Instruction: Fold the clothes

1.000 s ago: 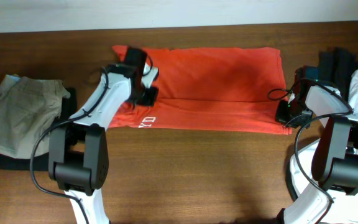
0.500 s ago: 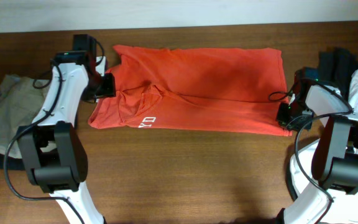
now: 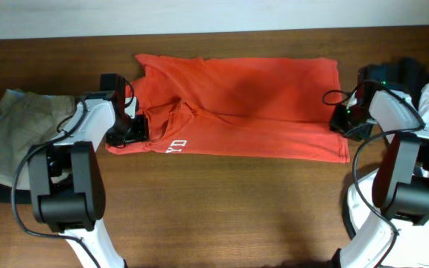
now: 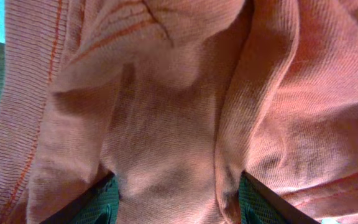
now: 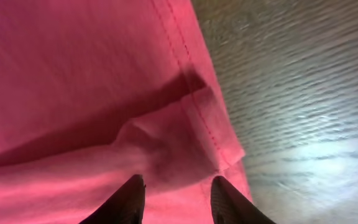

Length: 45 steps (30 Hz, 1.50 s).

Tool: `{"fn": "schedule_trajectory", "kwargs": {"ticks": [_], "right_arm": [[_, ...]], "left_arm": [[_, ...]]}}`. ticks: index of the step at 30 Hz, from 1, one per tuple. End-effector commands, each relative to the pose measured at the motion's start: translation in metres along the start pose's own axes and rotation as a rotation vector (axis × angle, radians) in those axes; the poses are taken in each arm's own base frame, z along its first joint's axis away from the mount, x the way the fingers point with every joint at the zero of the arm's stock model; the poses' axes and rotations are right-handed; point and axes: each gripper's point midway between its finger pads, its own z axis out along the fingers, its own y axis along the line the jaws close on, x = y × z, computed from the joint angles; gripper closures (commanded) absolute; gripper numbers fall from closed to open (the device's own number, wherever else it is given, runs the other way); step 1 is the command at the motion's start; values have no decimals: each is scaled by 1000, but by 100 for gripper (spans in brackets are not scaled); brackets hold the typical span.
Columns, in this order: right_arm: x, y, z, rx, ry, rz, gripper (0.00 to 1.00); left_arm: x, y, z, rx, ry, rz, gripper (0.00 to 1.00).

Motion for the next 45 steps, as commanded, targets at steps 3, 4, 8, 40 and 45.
{"fn": "schedule_trajectory", "kwargs": {"ticks": [3,4,8,40,45], "right_arm": [[-3,1,14,-15,-5,75,73],[-7,2,14,-19,-19,97,80],[-19,7,11,-45,-62,124,96],[57,-55,-57,297,100,115,70],[-3,-7,-134,76,-84,13,27]], "left_arm": [[30,3,21,5,82,-19,38],[30,3,21,5,81,-19,39],[30,3,21,4,81,-19,38],[45,19,-80,-65,71,-103,55],[-75,-23,-115,160,-410,58,33]]}}
